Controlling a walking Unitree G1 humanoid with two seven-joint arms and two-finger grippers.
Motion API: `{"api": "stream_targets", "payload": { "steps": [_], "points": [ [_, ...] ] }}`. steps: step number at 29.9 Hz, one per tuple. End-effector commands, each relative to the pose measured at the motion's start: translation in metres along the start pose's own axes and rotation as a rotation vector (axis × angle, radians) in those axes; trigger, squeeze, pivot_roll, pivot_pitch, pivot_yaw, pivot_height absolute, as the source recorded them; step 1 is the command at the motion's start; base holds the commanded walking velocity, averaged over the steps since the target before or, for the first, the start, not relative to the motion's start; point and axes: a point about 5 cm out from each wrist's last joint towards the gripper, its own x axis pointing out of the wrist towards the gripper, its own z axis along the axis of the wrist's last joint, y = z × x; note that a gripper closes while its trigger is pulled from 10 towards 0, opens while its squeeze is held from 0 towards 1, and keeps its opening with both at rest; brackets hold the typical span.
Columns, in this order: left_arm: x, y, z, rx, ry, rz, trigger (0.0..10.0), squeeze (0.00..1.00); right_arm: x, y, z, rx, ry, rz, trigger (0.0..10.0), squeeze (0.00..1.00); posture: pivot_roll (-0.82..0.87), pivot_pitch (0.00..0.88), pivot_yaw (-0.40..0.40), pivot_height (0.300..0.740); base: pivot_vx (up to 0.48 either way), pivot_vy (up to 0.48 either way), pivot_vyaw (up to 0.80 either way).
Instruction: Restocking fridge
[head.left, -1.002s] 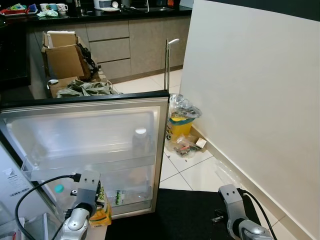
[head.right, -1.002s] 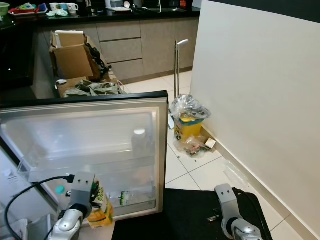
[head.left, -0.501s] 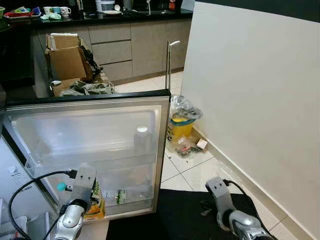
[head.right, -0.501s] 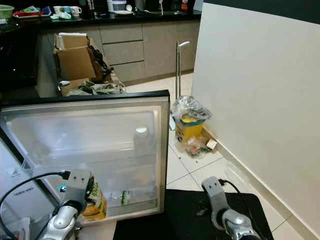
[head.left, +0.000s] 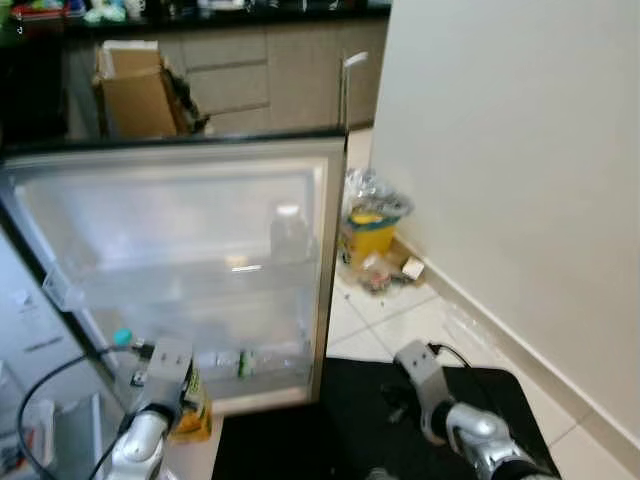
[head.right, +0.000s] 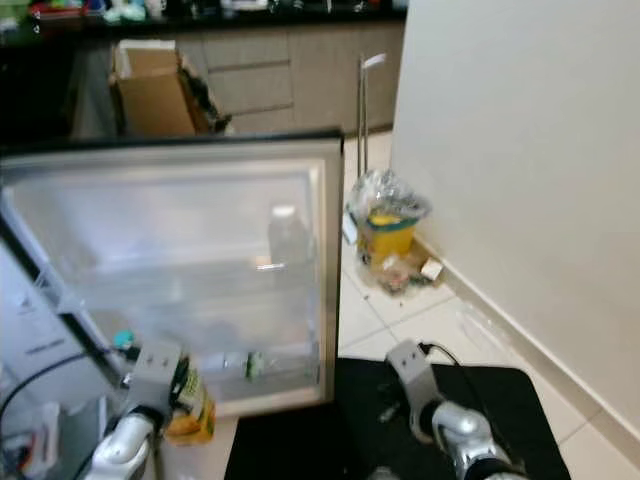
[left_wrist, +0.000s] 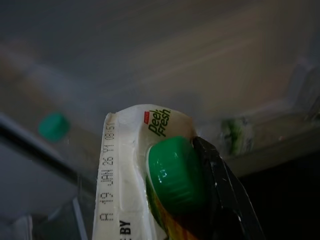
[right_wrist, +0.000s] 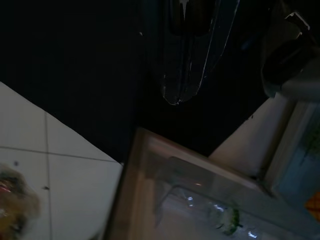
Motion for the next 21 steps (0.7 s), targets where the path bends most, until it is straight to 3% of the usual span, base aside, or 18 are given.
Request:
{"api": "stream_targets", "payload": {
  "steps": [1,11,21],
  "points": [
    [0.000,0.006,0.003,0.018,-0.023,0.004,10.0,0.00,0.003,-0.002,0.013,-0.029,-0.052,0.016,10.0,0.00,-0.04,0.045,0.014,0.616,0.000,0.000,0.00],
    [0.003,0.005,0.009,0.019,-0.057,-0.003,10.0,0.00,0.007,-0.002,0.038,-0.141,-0.107,0.089,10.0,0.00,-0.03,0.052,0.014,0.591,0.000,0.000,0.00],
    [0.005,0.002,0.014,0.018,-0.082,-0.010,10.0,0.00,0.009,0.001,0.050,-0.161,-0.169,0.130,10.0,0.00,-0.03,0.054,0.011,0.581,0.000,0.000,0.00]
  ]
}}
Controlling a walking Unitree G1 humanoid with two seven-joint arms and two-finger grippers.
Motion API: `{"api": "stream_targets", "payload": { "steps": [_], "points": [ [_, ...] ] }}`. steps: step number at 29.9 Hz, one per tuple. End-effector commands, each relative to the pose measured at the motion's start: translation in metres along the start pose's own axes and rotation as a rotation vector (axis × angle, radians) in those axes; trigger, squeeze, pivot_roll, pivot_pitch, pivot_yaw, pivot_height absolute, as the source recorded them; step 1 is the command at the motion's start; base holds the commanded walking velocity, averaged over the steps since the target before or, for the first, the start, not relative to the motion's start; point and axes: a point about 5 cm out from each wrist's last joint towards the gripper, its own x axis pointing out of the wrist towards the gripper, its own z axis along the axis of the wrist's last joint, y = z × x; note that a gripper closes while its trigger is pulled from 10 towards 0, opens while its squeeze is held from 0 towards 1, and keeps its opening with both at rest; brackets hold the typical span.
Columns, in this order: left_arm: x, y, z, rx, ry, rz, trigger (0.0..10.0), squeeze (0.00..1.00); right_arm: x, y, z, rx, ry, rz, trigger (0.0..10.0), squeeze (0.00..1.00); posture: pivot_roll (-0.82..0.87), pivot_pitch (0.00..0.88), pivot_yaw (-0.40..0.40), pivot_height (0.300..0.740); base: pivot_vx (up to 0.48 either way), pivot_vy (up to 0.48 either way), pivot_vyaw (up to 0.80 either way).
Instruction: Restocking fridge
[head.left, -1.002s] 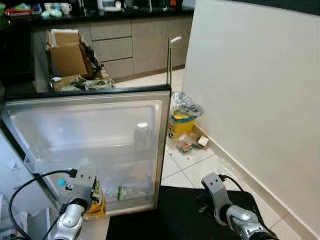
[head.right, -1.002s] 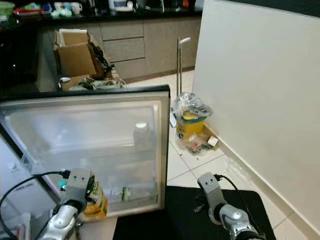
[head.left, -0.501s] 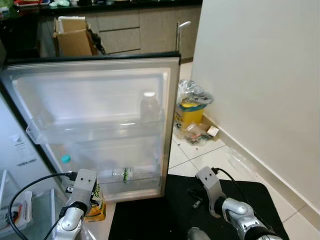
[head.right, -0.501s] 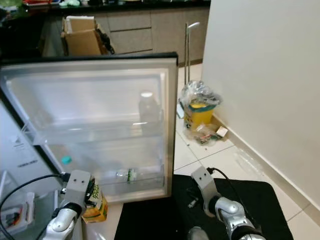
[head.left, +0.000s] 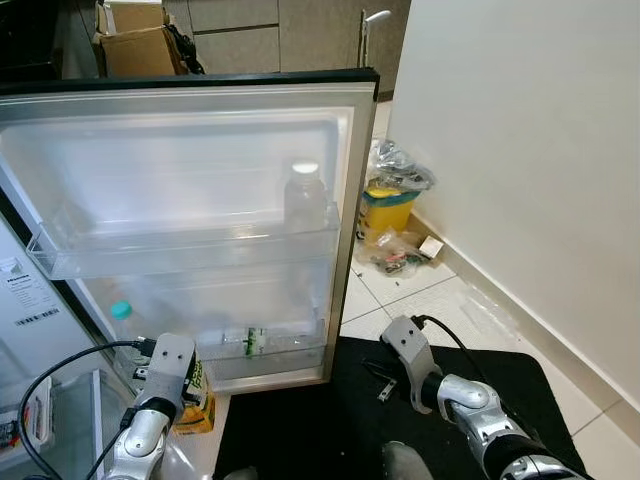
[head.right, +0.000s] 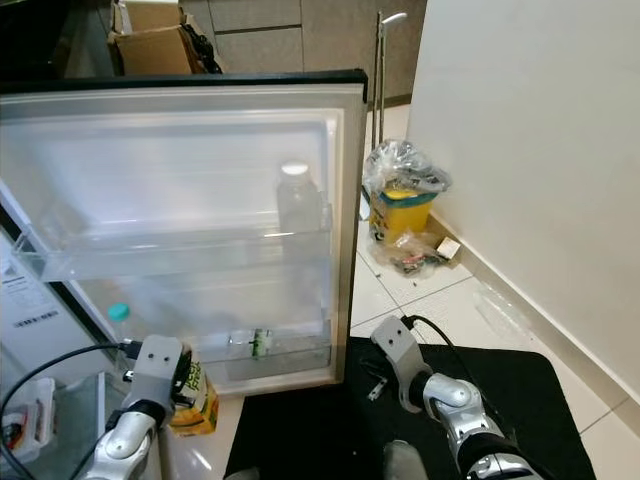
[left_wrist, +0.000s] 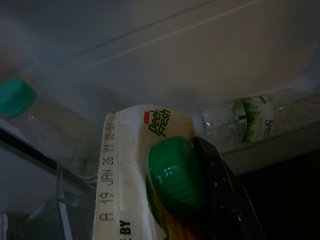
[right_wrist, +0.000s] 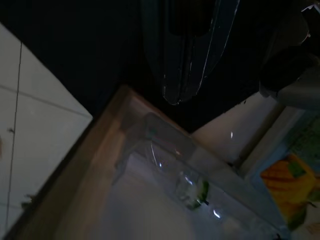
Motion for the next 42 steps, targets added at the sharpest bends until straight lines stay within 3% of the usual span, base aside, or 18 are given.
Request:
{"api": "stream_targets", "payload": {
  "steps": [1,11,18,29,42],
  "points": [
    [0.002,0.003,0.007,0.015,-0.044,-0.002,10.0,0.00,0.002,0.000,0.005,-0.009,-0.023,0.011,10.0,0.00,-0.03,0.054,0.011,0.581,0.000,0.000,0.00],
    [0.006,0.012,0.016,0.025,-0.091,0.014,10.0,0.00,0.005,0.006,0.007,-0.032,-0.018,0.063,10.0,0.00,-0.03,0.058,0.011,0.551,0.000,0.000,0.00],
    [0.008,0.028,0.025,0.036,-0.133,0.037,10.0,0.00,0.005,0.008,0.009,-0.050,-0.025,0.099,10.0,0.00,-0.03,0.061,0.013,0.516,0.000,0.000,0.00],
    [0.013,0.029,0.041,0.020,-0.223,0.016,10.0,0.00,0.006,0.008,0.017,-0.049,-0.073,0.104,10.0,0.00,-0.03,0.063,0.011,0.481,0.000,0.000,0.00],
    [0.009,0.044,0.057,0.023,-0.332,-0.131,10.0,0.00,0.007,0.010,0.030,-0.040,-0.156,0.161,10.0,0.00,-0.02,0.065,0.012,0.481,0.000,0.000,0.00]
  ]
}}
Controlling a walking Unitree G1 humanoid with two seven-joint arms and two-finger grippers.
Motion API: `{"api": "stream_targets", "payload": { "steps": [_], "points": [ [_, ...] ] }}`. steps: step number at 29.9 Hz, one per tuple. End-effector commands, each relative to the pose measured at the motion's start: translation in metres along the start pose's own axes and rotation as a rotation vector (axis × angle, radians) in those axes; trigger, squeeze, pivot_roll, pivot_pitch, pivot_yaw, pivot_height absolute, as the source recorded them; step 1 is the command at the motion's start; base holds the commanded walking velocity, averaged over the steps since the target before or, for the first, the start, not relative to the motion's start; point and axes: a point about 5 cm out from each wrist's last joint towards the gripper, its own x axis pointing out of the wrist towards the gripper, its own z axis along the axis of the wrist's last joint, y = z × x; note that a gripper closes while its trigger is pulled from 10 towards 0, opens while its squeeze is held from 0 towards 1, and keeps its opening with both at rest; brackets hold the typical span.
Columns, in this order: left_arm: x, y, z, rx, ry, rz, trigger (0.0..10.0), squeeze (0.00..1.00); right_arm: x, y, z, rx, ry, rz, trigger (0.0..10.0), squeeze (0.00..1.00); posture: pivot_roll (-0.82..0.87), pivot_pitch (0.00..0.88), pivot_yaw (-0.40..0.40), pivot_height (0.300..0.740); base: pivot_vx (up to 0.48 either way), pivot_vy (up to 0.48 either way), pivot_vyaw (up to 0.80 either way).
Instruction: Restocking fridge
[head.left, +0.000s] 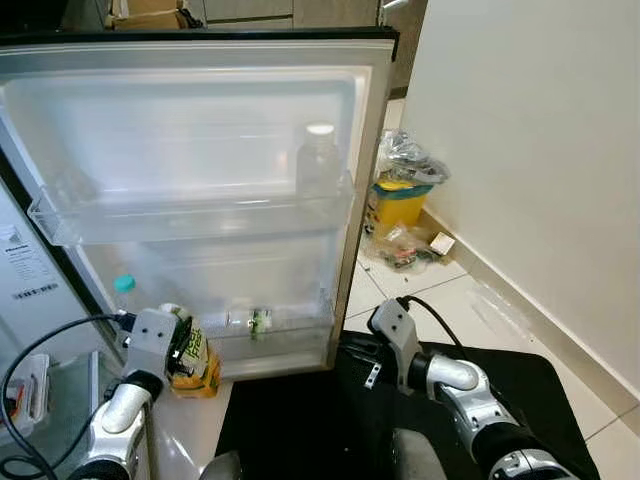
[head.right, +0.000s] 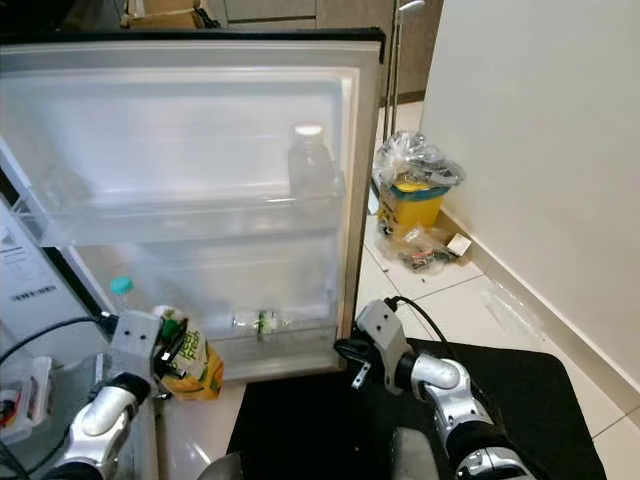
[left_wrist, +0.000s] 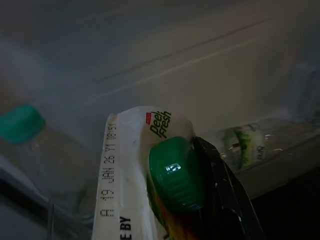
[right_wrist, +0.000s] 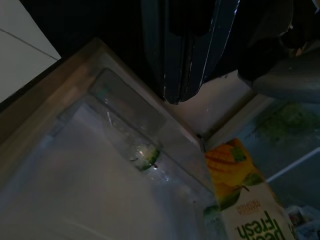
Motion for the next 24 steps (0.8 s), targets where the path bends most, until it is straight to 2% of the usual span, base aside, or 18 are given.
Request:
{"api": "stream_targets", "payload": {
  "steps": [1,5,12,17,18,20,21,23,24],
  "points": [
    [0.002,0.015,0.018,0.037,-0.100,-0.019,10.0,0.00,-0.002,0.002,-0.003,0.015,0.006,0.009,10.0,0.00,-0.02,0.065,0.012,0.481,0.000,0.000,0.00],
    [0.001,0.025,0.027,0.019,-0.127,-0.099,10.0,0.00,-0.002,0.002,-0.003,0.019,0.004,0.014,10.0,0.00,-0.02,0.063,0.011,0.481,0.000,0.000,0.00],
    [0.006,0.031,0.040,-0.028,-0.179,-0.141,10.0,0.00,-0.001,0.002,-0.001,0.022,-0.006,0.020,10.0,0.00,-0.02,0.062,0.011,0.481,0.000,0.000,0.00],
    [0.013,0.029,0.053,-0.182,-0.273,-0.176,10.0,0.00,-0.001,0.002,0.000,0.024,-0.011,0.013,10.0,0.00,-0.02,0.067,0.012,0.481,0.000,0.000,0.00],
    [0.013,0.029,0.053,-0.182,-0.273,-0.176,10.0,0.00,-0.001,0.002,0.000,0.024,-0.011,0.013,10.0,0.00,-0.02,0.067,0.012,0.481,0.000,0.000,0.00],
    [0.015,0.026,0.057,-0.270,-0.304,-0.201,10.0,0.00,-0.001,0.002,0.000,0.026,-0.011,0.010,10.0,0.00,-0.02,0.069,0.013,0.481,0.000,0.000,0.00],
    [0.015,0.026,0.057,-0.270,-0.304,-0.201,10.0,0.00,-0.001,0.002,0.000,0.026,-0.011,0.010,10.0,0.00,-0.02,0.069,0.013,0.481,0.000,0.000,0.00],
    [0.015,0.024,0.060,-0.348,-0.337,-0.232,10.0,0.00,-0.001,0.002,0.000,0.027,-0.011,0.007,10.0,0.00,-0.02,0.069,0.013,0.481,0.000,0.000,0.00],
    [0.015,0.024,0.060,-0.348,-0.337,-0.232,10.0,0.00,-0.001,0.002,0.000,0.027,-0.011,0.007,10.0,0.00,-0.02,0.069,0.013,0.481,0.000,0.000,0.00]
  ]
}}
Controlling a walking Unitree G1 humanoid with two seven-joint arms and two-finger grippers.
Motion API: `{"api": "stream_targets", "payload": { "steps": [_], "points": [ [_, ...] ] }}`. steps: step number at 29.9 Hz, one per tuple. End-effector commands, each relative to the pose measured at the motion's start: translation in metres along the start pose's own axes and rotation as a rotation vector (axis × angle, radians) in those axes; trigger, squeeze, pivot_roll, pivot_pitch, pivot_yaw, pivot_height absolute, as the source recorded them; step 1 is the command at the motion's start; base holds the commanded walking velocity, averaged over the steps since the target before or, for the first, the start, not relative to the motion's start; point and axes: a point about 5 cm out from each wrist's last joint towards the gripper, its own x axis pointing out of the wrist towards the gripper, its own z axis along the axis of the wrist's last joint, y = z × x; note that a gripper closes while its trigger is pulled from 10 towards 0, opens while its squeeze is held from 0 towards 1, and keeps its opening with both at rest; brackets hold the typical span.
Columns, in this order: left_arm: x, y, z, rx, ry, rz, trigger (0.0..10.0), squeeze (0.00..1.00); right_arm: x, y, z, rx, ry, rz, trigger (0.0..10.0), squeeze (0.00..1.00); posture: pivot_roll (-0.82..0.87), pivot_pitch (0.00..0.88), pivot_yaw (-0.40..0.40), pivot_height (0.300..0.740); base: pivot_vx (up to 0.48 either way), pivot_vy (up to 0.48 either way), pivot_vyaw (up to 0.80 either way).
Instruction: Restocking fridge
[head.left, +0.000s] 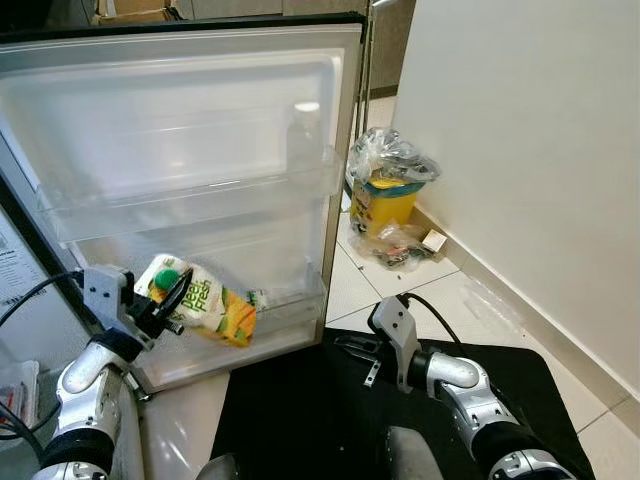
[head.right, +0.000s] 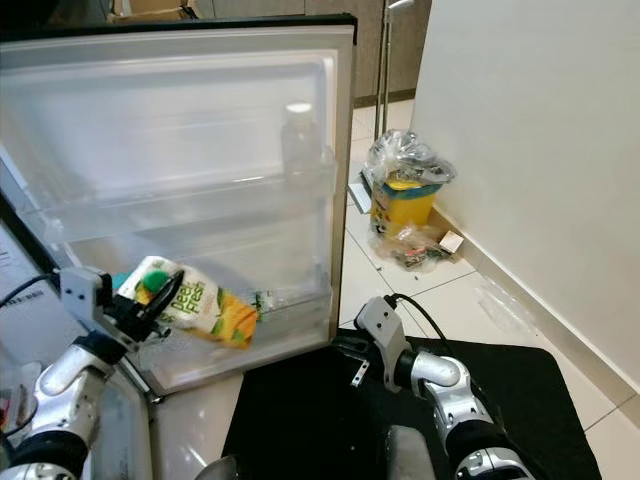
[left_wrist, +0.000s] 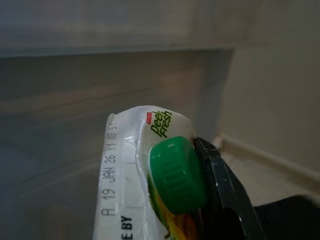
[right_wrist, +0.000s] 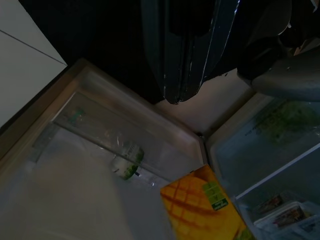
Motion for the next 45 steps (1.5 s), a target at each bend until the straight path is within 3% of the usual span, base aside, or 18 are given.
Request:
{"api": "stream_targets", "payload": {
  "steps": [1,3,6,9,15,24,32,38,45],
  "points": [
    [0.002,-0.002,0.003,-0.052,-0.047,-0.008,10.0,0.00,-0.002,0.002,-0.004,0.023,-0.001,-0.009,10.0,0.00,-0.02,0.069,0.013,0.481,0.000,0.000,0.00],
    [0.002,-0.001,0.004,-0.066,-0.063,0.005,10.0,0.00,-0.002,0.002,-0.003,0.023,-0.003,-0.010,10.0,0.00,-0.02,0.072,0.015,0.481,0.000,0.000,0.00],
    [0.004,0.006,0.006,-0.014,-0.084,0.113,10.0,0.00,-0.001,0.001,-0.002,0.021,-0.008,-0.017,10.0,0.00,-0.02,0.073,0.017,0.481,0.000,0.000,0.00],
    [0.005,0.008,0.007,0.002,-0.090,0.145,10.0,0.00,-0.001,0.001,-0.002,0.020,-0.009,-0.018,10.0,0.00,-0.02,0.074,0.017,0.481,0.000,0.000,0.00],
    [0.002,0.021,0.013,0.058,-0.105,0.332,10.0,0.00,0.000,0.001,0.001,0.015,-0.024,-0.029,10.0,0.00,-0.03,0.084,0.020,0.481,0.000,0.000,0.00],
    [0.003,0.023,0.011,0.052,-0.112,0.377,10.0,0.00,0.004,0.002,0.007,0.018,-0.059,-0.030,10.0,0.00,-0.03,0.093,0.026,0.481,0.000,0.000,0.00],
    [0.023,0.001,-0.002,0.050,-0.076,0.334,10.0,0.00,0.021,0.005,0.027,0.046,-0.152,-0.021,10.0,0.00,-0.04,0.109,0.045,0.481,0.000,0.000,0.00],
    [0.030,-0.005,-0.004,0.067,-0.065,0.310,10.0,0.00,0.027,0.007,0.034,0.061,-0.184,-0.010,10.0,0.00,-0.04,0.114,0.051,0.481,0.000,0.000,0.00],
    [0.039,-0.004,0.002,0.155,-0.053,0.327,10.0,0.00,0.029,0.012,0.032,0.051,-0.176,0.000,10.0,0.00,-0.04,0.131,0.061,0.481,0.000,0.000,0.00]
  ]
}}
